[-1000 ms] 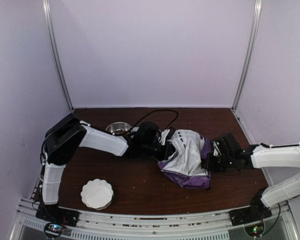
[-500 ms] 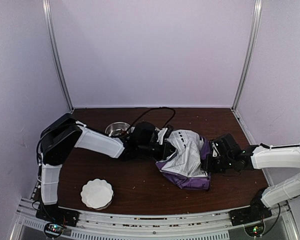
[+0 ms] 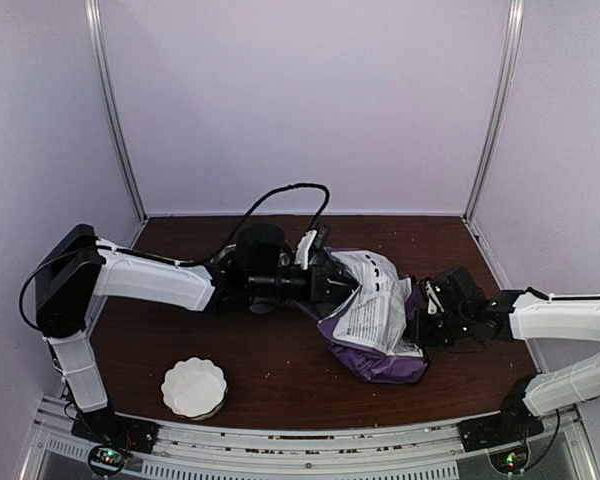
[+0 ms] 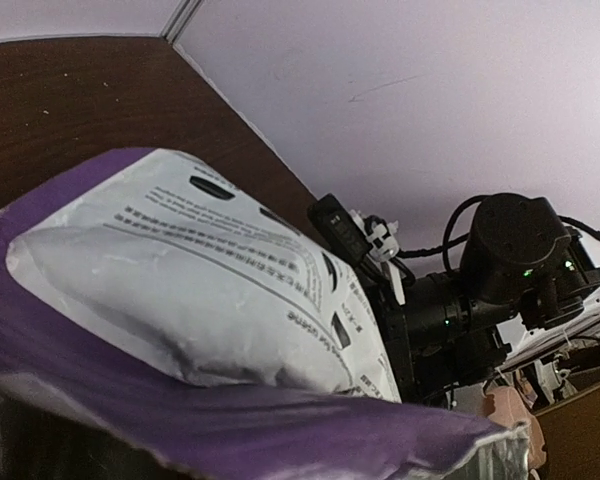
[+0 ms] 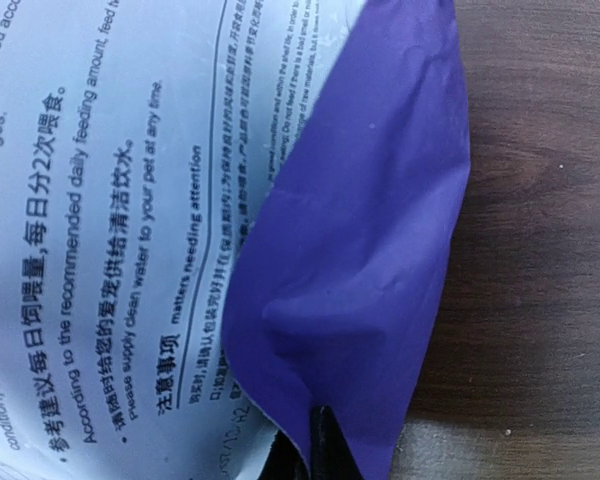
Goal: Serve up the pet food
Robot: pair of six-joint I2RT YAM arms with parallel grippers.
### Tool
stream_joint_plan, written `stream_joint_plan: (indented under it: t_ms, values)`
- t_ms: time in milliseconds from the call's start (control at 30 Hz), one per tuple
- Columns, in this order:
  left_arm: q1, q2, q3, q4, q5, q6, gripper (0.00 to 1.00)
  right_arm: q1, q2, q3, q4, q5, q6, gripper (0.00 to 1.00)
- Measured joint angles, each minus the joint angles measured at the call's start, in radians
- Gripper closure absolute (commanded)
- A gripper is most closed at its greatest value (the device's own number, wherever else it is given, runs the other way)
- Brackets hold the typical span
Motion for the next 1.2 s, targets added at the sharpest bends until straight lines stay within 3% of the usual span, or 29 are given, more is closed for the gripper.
stream_joint_plan:
  t_ms: [533, 667, 867, 1200]
  values:
    - [0.003, -0.164, -0.174, 0.030, -0.029, -0.073, 1.00, 0.009, -0.042, 0.010, -0.056, 0.022, -0.008, 1.00]
    - [0.004, -0.190, -0.192, 0.035, -0.029, -0.081, 1.00, 0.008, -0.045, 0.015, -0.080, 0.037, -0.012, 0.82]
    - [0.004, -0.206, -0.203, 0.044, -0.021, -0.084, 1.00, 0.002, -0.071, 0.082, -0.179, 0.105, -0.037, 0.44]
    - [0.003, -0.206, -0.203, 0.048, -0.005, -0.086, 1.00, 0.062, -0.201, 0.302, -0.294, 0.202, -0.124, 0.34]
